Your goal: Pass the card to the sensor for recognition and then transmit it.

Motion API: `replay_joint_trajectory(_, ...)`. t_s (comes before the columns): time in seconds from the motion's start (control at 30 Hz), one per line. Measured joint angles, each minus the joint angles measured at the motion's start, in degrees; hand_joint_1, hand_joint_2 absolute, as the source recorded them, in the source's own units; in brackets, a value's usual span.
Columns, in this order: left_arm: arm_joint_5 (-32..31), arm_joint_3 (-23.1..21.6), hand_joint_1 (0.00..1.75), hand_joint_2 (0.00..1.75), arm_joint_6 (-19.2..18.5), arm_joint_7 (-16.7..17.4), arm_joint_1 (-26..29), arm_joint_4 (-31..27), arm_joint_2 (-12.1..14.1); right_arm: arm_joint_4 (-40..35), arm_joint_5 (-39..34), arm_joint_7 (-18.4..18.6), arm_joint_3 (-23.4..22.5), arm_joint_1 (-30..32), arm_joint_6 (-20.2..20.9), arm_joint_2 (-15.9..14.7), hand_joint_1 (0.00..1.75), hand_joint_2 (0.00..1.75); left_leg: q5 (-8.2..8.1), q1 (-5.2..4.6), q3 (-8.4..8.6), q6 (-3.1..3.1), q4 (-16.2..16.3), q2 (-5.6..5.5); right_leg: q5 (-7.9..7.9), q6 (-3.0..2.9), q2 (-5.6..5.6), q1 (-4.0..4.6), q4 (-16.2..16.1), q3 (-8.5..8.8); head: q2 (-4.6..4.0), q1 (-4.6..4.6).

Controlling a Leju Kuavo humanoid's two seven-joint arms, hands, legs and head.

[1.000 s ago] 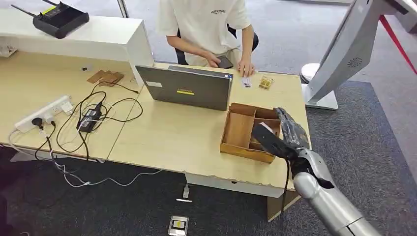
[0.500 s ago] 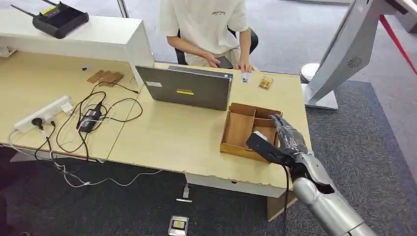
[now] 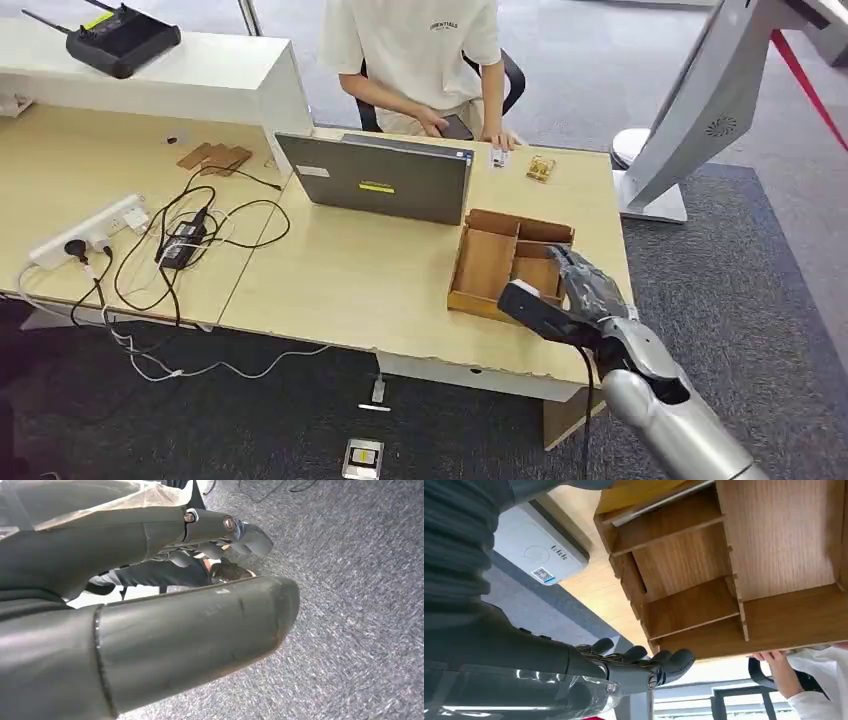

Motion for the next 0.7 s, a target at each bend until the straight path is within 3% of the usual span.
replay_joint_trajectory(0.23, -0.7, 0.0, 0.0, 0.0, -0.1, 0.4, -0.1, 0.0, 0.0, -1.3, 3.3, 0.5, 0.7, 1.2, -0.9, 0.5, 0.0, 1.75, 0.0, 0.0, 0.0, 0.0, 0.0, 0.0, 0.0, 0.0, 0.0, 0.0, 0.0, 0.0, 0.0, 0.0)
replay_joint_trajectory(0.7, -2.5, 0.0, 0.0, 0.0, -0.5, 0.9, -1.1, -0.1, -0.5, 1.3, 13.6, -0.3, 1.5, 1.9, -8.7, 3.9, 0.0, 1.75, 0.0, 0.0, -0.01, 0.0, 0.0, 0.0, 0.0, 0.0, 0.0, 0.0, 0.0, 0.0, 0.0, 0.0)
